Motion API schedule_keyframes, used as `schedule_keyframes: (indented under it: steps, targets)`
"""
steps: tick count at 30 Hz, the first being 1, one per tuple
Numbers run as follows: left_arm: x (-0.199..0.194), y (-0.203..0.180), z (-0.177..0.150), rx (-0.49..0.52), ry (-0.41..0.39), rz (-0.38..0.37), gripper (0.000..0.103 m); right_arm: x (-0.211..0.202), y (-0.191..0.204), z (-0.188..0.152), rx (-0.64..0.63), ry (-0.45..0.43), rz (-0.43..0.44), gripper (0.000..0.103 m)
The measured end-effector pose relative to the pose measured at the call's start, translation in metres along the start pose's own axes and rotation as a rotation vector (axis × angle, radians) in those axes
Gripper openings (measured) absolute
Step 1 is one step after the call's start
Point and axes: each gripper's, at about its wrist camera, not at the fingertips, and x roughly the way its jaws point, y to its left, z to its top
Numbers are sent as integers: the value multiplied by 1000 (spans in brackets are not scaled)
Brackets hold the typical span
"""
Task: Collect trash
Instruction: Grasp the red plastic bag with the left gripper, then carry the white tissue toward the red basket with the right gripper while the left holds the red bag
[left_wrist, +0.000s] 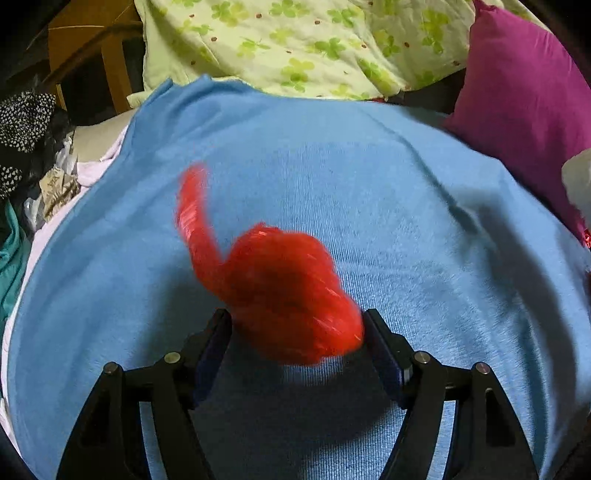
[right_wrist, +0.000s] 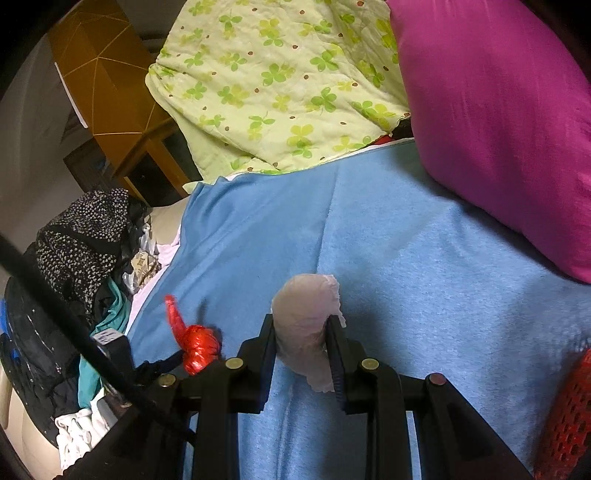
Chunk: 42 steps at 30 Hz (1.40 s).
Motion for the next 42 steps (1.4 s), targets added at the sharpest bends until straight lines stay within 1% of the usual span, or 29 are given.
schedule_keyframes:
  steps: [2, 4, 5, 7, 9, 11, 16, 20, 29, 37, 42]
  targets:
    - [0, 0, 0, 1, -12, -3, 73, -1, 1, 0, -5, -1, -3, 28]
    - [1, 0, 0, 0, -17, -28, 62, -2, 2, 0, -10, -6, -3, 28]
    - [1, -2, -1, 1, -19, -45, 55, -3, 2, 0, -10, -8, -1, 28]
    - [0, -4, -2, 20, -29, -41, 51, -4, 2, 0, -8, -14, 3, 28]
    - [-1, -9, -3, 40, -39, -44, 45, -7, 1, 0, -7, -20, 5, 28]
    - [-3, -13, -4, 51, -45, -60, 43, -8, 0, 0, -5, -23, 4, 28]
    - [-13, -24, -4, 98, -74, -80, 42, -11, -2, 1, 0, -31, -1, 28]
    - [-29, -29, -3, 114, -119, -111, 42, -13, 0, 2, -3, -40, -3, 28]
    - [-50, -37, 1, 112, -180, -147, 42, -24, -4, 4, 3, -80, -10, 28]
    - [-65, -37, 0, 105, -206, -172, 42, -31, -13, 8, 21, -101, -18, 28]
    - [-68, -41, -2, 118, -211, -171, 42, -34, -11, 8, 15, -110, -20, 28]
